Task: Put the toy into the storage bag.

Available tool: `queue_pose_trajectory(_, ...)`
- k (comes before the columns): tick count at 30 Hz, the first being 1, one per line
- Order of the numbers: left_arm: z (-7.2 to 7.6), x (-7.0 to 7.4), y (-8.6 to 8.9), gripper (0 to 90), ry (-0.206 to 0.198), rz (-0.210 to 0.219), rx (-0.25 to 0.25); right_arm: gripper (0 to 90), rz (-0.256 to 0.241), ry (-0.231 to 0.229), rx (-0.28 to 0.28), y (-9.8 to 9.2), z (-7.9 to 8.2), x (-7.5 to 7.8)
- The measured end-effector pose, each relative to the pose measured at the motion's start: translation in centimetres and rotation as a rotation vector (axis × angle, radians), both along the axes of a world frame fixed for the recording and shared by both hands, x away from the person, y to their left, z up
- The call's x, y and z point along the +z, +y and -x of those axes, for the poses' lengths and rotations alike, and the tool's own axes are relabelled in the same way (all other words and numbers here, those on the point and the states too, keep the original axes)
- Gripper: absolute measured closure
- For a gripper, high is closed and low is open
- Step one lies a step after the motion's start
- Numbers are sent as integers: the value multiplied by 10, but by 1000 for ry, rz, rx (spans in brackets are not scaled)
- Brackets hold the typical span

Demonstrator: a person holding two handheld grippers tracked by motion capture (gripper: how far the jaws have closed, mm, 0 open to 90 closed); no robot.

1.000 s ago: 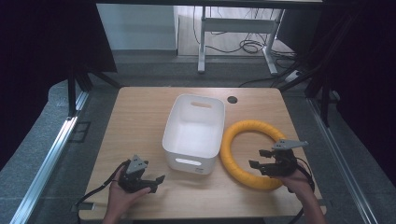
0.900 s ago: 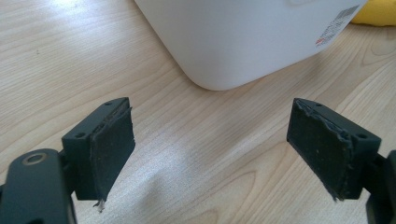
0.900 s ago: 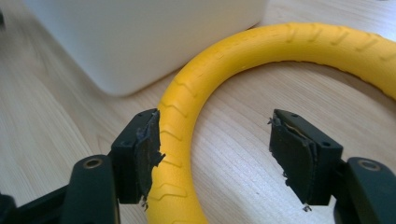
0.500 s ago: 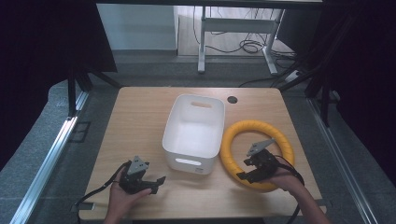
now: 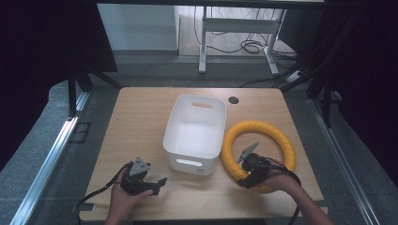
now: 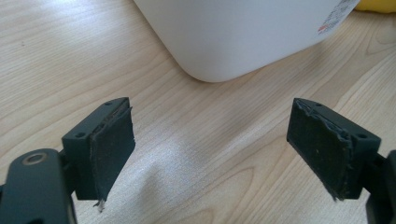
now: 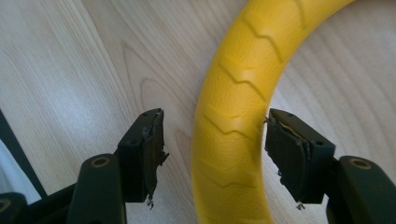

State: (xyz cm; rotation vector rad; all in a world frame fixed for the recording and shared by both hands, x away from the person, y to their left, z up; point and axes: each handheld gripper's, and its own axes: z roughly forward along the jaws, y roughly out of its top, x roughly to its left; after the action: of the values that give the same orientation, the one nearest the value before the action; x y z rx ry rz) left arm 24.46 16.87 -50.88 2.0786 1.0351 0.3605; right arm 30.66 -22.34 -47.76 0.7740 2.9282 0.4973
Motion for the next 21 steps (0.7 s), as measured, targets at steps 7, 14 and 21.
queue_pose_trajectory(7,0,0,0,151,-1,-2,0,395,55,23,-5,3,-5,-10)
queue_pose_trajectory(14,0,-1,-1,151,1,-4,0,427,107,50,7,4,-11,-15)
queue_pose_trajectory(21,0,-1,-1,151,3,-6,-3,486,124,104,6,5,-15,-18)
